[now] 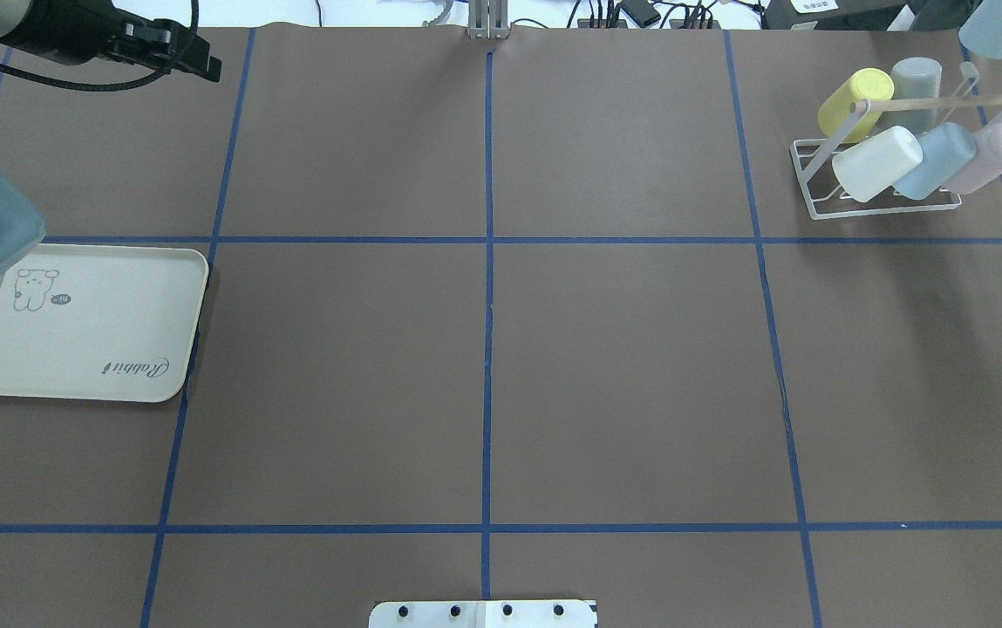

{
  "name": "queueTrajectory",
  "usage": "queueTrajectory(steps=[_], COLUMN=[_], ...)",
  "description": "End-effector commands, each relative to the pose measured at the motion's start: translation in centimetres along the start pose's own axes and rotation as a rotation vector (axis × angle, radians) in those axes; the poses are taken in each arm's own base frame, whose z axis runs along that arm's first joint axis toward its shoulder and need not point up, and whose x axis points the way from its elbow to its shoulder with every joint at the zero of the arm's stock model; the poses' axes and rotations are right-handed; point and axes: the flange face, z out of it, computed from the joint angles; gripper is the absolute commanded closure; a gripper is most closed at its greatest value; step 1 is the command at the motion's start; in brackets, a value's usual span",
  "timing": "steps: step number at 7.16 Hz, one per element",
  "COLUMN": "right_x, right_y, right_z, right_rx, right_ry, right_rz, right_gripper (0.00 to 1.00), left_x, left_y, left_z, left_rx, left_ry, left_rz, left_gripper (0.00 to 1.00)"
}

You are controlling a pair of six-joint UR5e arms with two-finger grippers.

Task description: Transfer IKEA cup to right arm and place on rack

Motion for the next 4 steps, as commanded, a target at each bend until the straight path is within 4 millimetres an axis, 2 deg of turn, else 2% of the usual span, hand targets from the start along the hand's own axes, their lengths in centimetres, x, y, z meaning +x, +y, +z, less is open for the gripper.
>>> queueTrajectory(steps=[1,4], right_x=[0.55,0.11], right_y=[0.80,1.61], right_z=[0.86,1.55], right_rx=[-0.016,-0.030], right_ry=[0.008,0.004], right_rz=[0.002,-0.005], right_gripper=[1.00,1.00], left_x=[-0.17,-0.11], left_y=[0.32,0.36], left_z=[-0.28,-0.23], left_rx=[-0.001,-0.002], left_ry=[-0.003,-0.002], left_rz=[0.003,0.004], left_gripper=[0.37,0.37])
